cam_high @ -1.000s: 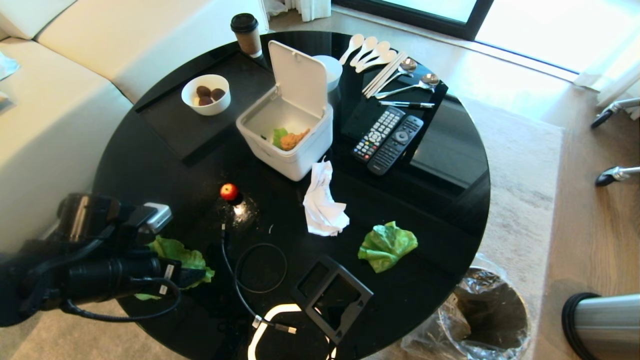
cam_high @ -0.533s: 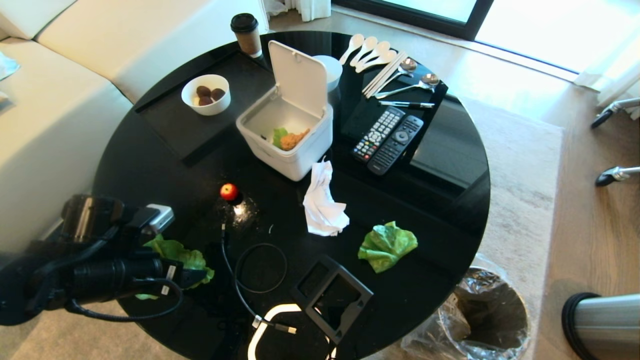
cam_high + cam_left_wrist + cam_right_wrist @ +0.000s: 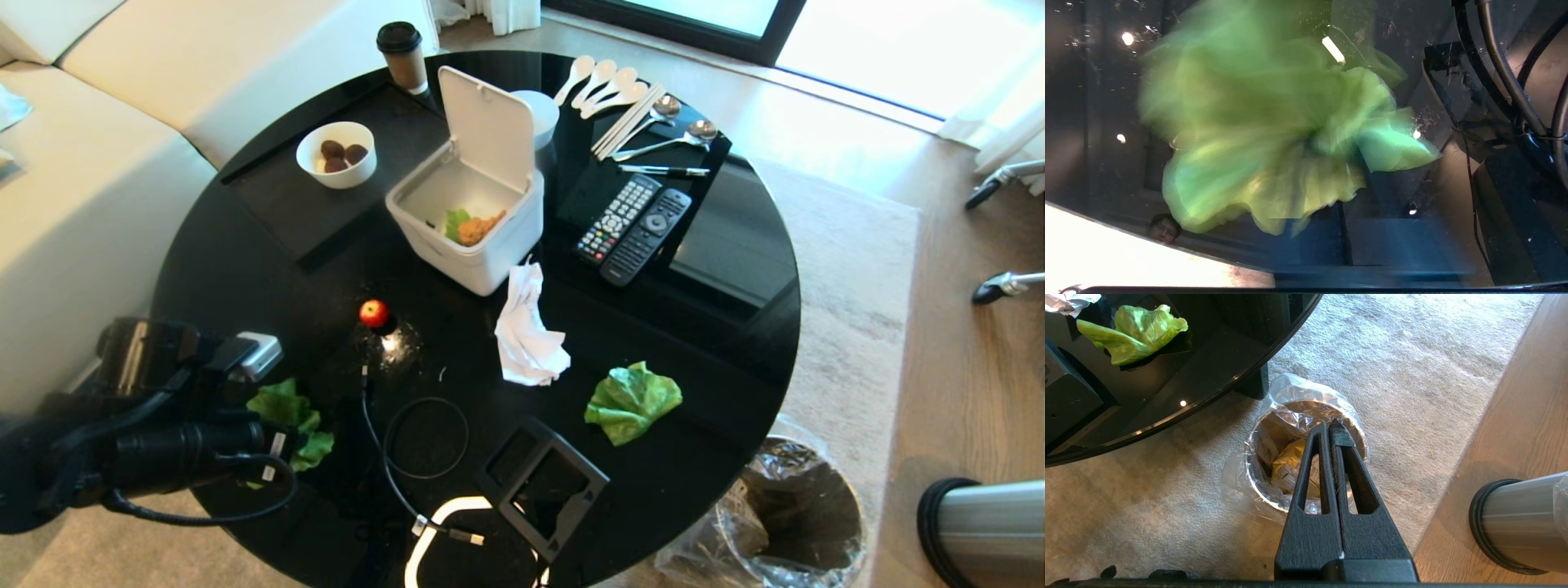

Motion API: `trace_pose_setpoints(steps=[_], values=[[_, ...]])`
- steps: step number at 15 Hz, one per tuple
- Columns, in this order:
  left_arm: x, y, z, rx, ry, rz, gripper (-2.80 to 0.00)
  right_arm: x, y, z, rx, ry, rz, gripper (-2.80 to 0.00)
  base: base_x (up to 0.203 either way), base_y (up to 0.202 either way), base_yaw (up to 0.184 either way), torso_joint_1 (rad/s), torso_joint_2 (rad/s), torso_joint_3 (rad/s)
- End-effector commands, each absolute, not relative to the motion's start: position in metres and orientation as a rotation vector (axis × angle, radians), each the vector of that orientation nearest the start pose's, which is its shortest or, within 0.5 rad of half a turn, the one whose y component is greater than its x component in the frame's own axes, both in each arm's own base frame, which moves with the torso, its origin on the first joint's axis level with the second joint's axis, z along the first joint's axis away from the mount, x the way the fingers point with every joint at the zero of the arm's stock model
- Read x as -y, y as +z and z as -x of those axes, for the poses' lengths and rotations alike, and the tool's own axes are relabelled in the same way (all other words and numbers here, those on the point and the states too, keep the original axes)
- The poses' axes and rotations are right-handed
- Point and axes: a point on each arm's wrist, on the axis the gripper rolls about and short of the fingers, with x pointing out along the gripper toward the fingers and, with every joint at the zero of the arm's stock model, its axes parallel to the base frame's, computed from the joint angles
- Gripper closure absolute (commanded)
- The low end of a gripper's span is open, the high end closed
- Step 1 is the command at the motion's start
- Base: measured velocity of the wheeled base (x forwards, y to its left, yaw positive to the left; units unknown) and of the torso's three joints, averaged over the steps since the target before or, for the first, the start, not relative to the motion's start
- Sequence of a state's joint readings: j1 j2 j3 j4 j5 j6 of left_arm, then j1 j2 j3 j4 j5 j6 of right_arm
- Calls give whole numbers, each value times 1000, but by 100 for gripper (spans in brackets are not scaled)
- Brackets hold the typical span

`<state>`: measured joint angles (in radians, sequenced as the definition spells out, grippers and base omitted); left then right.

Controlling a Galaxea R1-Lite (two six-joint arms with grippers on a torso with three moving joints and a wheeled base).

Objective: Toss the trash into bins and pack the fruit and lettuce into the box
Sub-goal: Pick up the vegetable leaves

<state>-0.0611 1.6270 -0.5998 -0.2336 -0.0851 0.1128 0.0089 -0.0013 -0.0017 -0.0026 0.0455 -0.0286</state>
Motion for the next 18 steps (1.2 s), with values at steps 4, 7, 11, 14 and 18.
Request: trace_pose_setpoints(steps=[4, 7, 11, 14, 18], values=[[16, 123, -240, -758, -182, -98, 0, -1, 76, 23, 5, 55, 29, 0, 0, 0, 0, 0, 0, 0], [16, 126, -236, -743, -182, -99, 0, -1, 76, 23, 5, 55, 29, 0, 0, 0, 0, 0, 0, 0], [16, 137, -228, -697, -181, -98, 0, -1, 76, 23, 5, 55, 29, 0, 0, 0, 0, 0, 0, 0], [19, 159, -220, -600, -192, -108, 0, -1, 76, 23, 5, 55, 29, 0, 0, 0, 0, 0, 0, 0], [30, 204, -213, -418, -223, -120, 0, -1, 76, 23, 5, 55, 29, 0, 0, 0, 0, 0, 0, 0]])
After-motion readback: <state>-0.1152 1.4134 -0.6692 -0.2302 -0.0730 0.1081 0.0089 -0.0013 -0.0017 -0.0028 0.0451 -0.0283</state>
